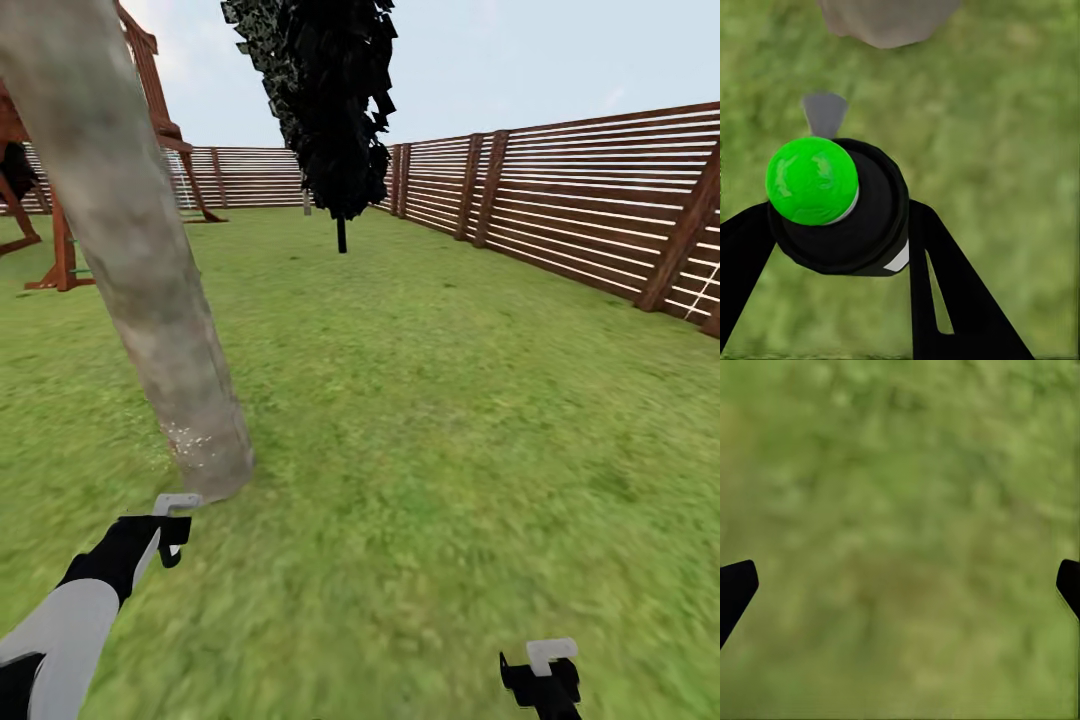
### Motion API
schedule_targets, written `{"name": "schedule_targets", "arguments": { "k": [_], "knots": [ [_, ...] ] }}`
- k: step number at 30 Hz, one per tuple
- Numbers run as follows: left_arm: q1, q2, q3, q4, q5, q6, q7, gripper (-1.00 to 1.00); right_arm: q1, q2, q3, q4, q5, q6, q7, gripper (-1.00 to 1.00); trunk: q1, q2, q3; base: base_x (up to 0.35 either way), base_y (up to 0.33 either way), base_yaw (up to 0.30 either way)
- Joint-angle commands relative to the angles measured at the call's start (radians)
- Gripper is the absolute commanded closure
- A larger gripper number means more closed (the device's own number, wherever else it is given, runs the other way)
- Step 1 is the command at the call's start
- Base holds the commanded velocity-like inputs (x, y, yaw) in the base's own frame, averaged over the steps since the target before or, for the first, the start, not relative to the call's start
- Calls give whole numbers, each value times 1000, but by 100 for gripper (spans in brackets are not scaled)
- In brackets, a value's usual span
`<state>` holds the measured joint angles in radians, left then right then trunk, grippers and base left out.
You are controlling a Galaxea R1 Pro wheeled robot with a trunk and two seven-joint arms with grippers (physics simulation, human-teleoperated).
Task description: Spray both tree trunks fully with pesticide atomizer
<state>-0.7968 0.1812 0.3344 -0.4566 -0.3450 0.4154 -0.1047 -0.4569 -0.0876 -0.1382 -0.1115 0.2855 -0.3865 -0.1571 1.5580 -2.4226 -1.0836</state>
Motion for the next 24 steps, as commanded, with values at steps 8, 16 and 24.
{"name": "schedule_targets", "arguments": {
  "k": [8,16,24],
  "knots": [
    [-1,-5,8,-1,-9,4,-9,100,-1,0,-8,1,11,-3,-2,-100,0,0,-1,35,-268,277],
    [-1,-6,8,-1,-9,4,-9,100,0,0,-8,1,11,-3,-2,-100,0,0,-1,205,-220,36],
    [-1,-6,8,-1,-9,3,-9,100,0,0,-8,1,11,-3,-2,-100,0,0,-1,178,-217,19]
  ]
}}
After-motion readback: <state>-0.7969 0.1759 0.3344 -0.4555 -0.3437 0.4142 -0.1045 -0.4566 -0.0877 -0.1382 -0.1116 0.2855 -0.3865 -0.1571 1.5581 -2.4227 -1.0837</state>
